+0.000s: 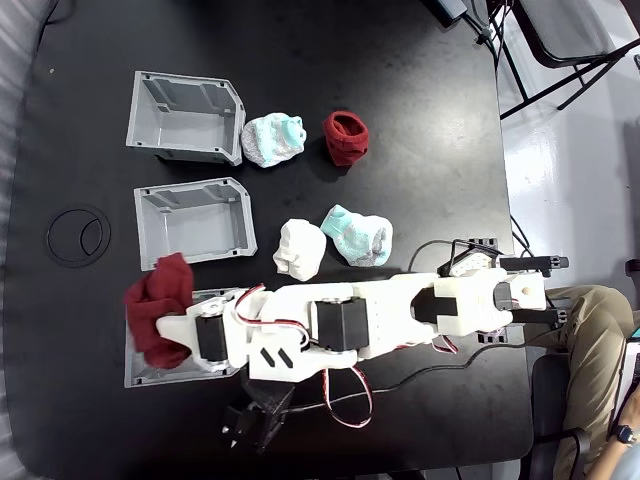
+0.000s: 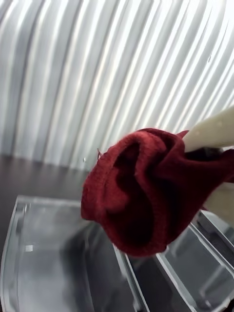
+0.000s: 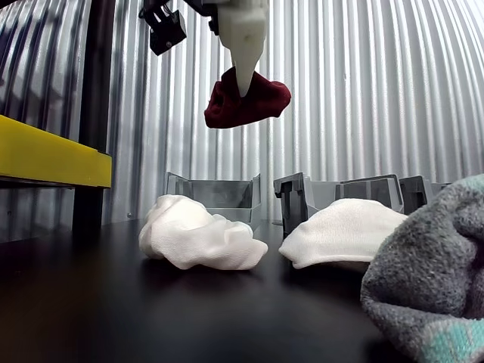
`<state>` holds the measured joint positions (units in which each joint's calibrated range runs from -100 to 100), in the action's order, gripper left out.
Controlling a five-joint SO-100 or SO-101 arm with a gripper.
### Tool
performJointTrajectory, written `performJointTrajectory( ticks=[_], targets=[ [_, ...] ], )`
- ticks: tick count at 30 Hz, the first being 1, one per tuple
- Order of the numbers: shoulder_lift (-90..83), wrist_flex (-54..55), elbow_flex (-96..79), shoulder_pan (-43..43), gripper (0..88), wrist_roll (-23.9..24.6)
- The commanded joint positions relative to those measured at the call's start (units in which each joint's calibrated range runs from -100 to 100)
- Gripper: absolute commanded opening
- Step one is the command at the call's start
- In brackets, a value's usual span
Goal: Put the sock in the container
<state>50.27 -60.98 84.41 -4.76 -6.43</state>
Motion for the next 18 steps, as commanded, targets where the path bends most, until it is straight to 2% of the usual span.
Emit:
performJointTrajectory(
  ticks=[1,4,10,18],
  targets=[
    [-0.29,3.16,2.60,-0.31,2.2,0.22],
    [1.38,3.84,2.60,-1.42,2.5,0.22],
    [3.47,3.67,3.23,-4.57,12.0,0.28],
    [4.22,3.67,3.05,-7.71,1.2,0.28]
  ],
)
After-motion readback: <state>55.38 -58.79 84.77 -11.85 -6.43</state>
